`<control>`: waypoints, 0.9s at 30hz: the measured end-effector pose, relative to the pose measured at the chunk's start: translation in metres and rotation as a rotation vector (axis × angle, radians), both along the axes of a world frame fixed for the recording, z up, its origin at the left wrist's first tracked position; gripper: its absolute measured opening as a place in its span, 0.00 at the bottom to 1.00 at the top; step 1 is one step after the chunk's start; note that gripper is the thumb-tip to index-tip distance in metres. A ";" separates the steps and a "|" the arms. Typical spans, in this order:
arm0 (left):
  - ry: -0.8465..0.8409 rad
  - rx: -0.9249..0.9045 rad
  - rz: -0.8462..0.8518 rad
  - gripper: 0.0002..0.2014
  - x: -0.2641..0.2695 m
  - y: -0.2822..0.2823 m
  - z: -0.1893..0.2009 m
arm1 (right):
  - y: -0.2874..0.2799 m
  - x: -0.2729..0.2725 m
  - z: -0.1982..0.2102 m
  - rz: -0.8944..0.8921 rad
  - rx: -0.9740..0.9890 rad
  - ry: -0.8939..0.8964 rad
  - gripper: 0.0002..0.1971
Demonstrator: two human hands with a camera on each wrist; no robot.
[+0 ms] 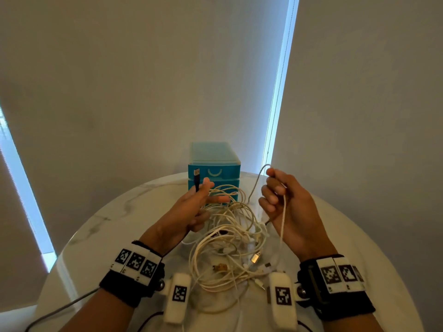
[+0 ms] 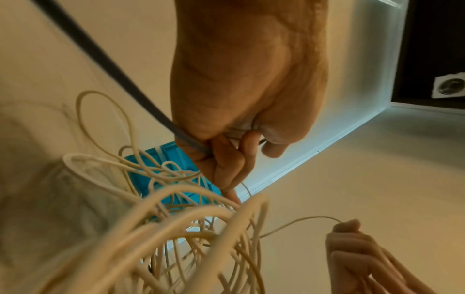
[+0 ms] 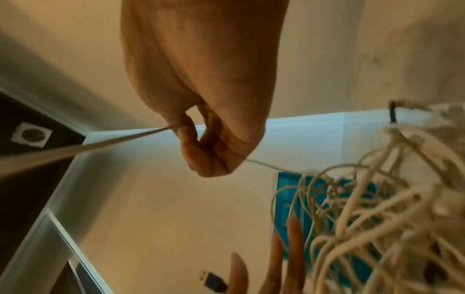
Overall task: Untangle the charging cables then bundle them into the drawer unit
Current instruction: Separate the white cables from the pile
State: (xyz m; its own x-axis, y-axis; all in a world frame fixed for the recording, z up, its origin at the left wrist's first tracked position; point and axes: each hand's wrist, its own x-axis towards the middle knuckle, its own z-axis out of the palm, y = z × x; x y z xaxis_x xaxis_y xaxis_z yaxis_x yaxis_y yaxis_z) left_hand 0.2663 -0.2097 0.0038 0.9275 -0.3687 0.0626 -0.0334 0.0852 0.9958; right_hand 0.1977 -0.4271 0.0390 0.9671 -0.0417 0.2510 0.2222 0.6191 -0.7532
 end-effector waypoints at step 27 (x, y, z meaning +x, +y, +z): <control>-0.305 0.329 -0.470 0.31 -0.029 -0.001 0.013 | 0.025 0.009 -0.026 0.109 -0.414 0.232 0.32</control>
State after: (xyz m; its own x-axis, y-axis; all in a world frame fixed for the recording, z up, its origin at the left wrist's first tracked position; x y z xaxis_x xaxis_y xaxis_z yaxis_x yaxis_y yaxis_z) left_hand 0.2369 -0.2107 0.0165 0.6208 -0.7760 0.1117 -0.3520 -0.1486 0.9241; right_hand 0.2066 -0.4019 0.0133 0.9927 0.1209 0.0021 -0.0305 0.2674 -0.9631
